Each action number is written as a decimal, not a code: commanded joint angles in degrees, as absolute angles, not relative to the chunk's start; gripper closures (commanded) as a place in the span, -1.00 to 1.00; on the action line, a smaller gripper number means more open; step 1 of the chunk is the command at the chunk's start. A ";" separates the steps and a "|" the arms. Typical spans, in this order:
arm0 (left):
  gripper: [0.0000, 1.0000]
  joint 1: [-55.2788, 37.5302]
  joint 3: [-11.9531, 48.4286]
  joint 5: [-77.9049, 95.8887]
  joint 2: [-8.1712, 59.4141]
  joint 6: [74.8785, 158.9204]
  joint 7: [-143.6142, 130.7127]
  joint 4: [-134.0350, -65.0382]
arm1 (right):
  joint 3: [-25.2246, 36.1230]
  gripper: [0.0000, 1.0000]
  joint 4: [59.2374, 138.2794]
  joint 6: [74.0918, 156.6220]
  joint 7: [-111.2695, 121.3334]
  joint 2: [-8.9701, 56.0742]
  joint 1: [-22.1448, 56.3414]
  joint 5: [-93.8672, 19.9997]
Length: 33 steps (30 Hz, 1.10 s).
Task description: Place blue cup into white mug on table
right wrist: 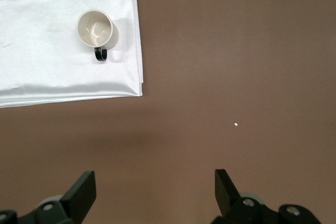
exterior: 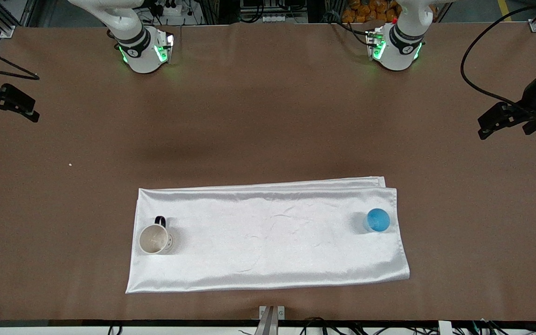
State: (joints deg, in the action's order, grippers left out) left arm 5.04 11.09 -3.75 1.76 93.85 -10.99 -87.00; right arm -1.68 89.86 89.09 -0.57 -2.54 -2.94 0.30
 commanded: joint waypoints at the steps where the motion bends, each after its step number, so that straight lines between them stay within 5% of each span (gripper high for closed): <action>1: -1.00 5.36 10.99 -2.55 1.49 92.72 -9.23 -86.48 | -1.32 -1.00 91.05 89.30 0.00 -3.52 -2.72 -0.62; 18: -1.00 5.71 10.72 -2.37 3.07 92.72 -8.17 -86.84 | -1.41 -1.00 92.55 89.73 -4.12 -2.11 -1.32 -0.70; 33: -1.00 4.75 10.90 -2.46 11.94 100.10 -9.14 -86.92 | -1.49 -1.00 92.90 95.97 -16.95 6.76 5.00 -0.70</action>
